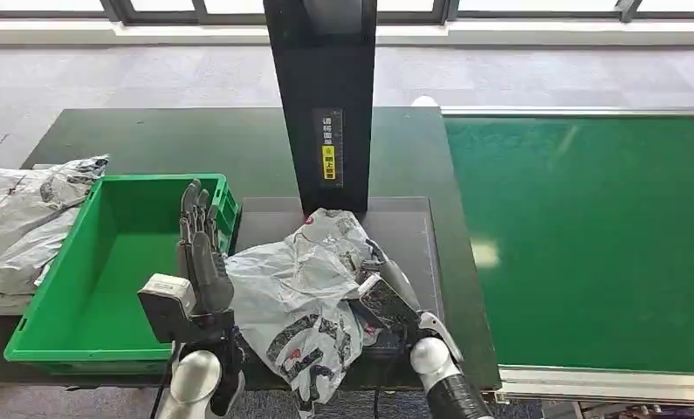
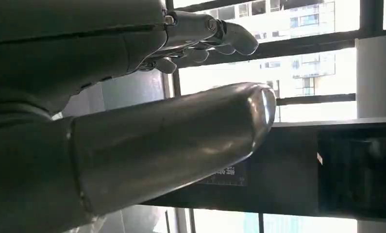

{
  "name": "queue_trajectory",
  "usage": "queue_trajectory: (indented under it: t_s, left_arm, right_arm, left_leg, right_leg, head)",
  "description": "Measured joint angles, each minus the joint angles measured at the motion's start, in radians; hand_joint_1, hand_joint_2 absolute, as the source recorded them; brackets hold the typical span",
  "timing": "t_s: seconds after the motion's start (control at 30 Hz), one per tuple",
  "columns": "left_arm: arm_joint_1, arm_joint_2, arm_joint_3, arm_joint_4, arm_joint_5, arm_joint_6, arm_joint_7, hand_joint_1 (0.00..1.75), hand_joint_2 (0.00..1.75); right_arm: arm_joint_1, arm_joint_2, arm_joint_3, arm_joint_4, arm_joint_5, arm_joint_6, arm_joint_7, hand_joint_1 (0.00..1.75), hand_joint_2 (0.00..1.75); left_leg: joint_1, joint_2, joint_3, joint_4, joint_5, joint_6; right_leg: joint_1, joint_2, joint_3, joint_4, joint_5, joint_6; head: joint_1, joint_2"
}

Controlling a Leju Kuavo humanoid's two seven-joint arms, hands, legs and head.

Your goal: Moved the parcel from conveyor to table for the left to box.

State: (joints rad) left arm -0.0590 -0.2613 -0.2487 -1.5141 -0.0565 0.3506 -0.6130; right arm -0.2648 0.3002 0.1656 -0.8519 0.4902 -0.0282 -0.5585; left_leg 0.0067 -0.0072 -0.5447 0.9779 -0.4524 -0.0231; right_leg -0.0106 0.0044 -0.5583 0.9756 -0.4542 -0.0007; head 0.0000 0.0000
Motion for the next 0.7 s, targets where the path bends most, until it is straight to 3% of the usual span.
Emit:
queue_trajectory:
  t_s: [0.3,0.7]
  left_arm:
    - [0.003,0.0,0.001,-0.023,-0.026,-0.011,0.009,0.0,0.0]
    - [0.003,0.0,0.002,-0.029,-0.035,-0.009,0.008,0.0,0.0]
  right_arm:
    - [0.017,0.004,0.03,-0.177,0.024,-0.013,0.031,0.0,0.0]
    - [0.067,0.003,0.036,-0.245,0.056,-0.1,0.041,0.0,0.0]
  left_leg:
    - [0.0,-0.001,0.0,0.0,0.0,0.0]
    - [0.0,0.0,0.0,0.0,0.0,0.0]
  right_leg:
    - [0.0,0.0,0.0,0.0,0.0,0.0]
    - [0.0,0.0,-0.001,0.0,0.0,0.0]
  head:
    - [0.0,0.0]
    - [0.0,0.0]
